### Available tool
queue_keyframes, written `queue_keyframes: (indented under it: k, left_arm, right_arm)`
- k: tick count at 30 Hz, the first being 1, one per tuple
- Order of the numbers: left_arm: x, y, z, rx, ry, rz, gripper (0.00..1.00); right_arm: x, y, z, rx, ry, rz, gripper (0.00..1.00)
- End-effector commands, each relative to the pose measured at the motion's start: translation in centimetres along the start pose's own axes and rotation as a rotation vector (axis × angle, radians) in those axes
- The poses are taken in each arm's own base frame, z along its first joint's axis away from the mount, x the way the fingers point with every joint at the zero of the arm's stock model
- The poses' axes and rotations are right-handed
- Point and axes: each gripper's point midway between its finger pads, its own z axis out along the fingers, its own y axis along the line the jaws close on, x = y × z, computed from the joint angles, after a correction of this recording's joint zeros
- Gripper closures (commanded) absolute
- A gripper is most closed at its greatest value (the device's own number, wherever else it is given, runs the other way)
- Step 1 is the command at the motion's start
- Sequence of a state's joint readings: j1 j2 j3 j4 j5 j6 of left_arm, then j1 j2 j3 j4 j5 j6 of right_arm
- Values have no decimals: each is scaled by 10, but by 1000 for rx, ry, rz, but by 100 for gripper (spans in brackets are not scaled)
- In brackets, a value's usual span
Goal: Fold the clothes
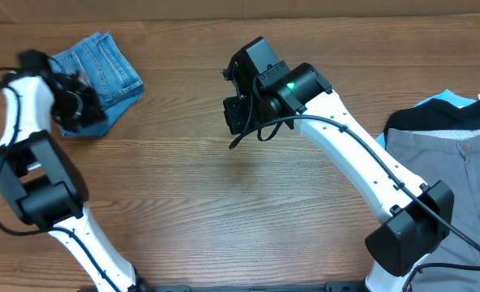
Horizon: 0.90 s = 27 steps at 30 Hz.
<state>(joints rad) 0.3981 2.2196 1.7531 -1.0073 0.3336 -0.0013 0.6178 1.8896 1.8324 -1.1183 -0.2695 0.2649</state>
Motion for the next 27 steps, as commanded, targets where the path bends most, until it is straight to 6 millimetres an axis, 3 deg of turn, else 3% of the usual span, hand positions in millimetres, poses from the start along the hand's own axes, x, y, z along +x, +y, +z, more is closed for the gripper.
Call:
queue_keyframes:
  k: [1,3,6,10,13,16,19,20,22,26,27]
  left_arm:
    - [13,47,14,-193,-7,-150,96]
    - [9,67,16,-277,-54,-220,96]
    - [-15,85,10,-306,-177,-285,95]
    - [-56,80,-7,-221,-321,-268,90]
    - [-86,71,-38,-193,-403,-225,76]
    - [-105,49,-83,-161,-432,-162,72]
    - [-108,20,-137,-120,-430,-101,51]
    - [-103,1,-162,-87,-425,-68,45]
    - [-93,-26,-193,-33,-424,5,45]
    - [-58,-86,-253,15,-449,205,45]
    - [-47,-100,-267,13,-462,246,36]
  right_arm:
    - [-3,4,-3,-2,-17,-14,91]
    - [-3,4,-3,-1,-17,-14,91]
    - [-3,4,-3,-1,-17,-14,91]
    - [-3,4,-3,-1,-16,-14,91]
    - [-1,3,-3,2,-8,-11,91]
    - [4,1,-4,9,11,-9,91]
    - [1,1,-11,10,-11,-11,91]
    - [-7,-2,-25,44,-62,-17,91]
    - [-20,-6,-51,94,-142,-22,91]
    - [-45,-9,-135,172,-354,-18,91]
    - [-48,-11,-163,191,-419,-12,91]
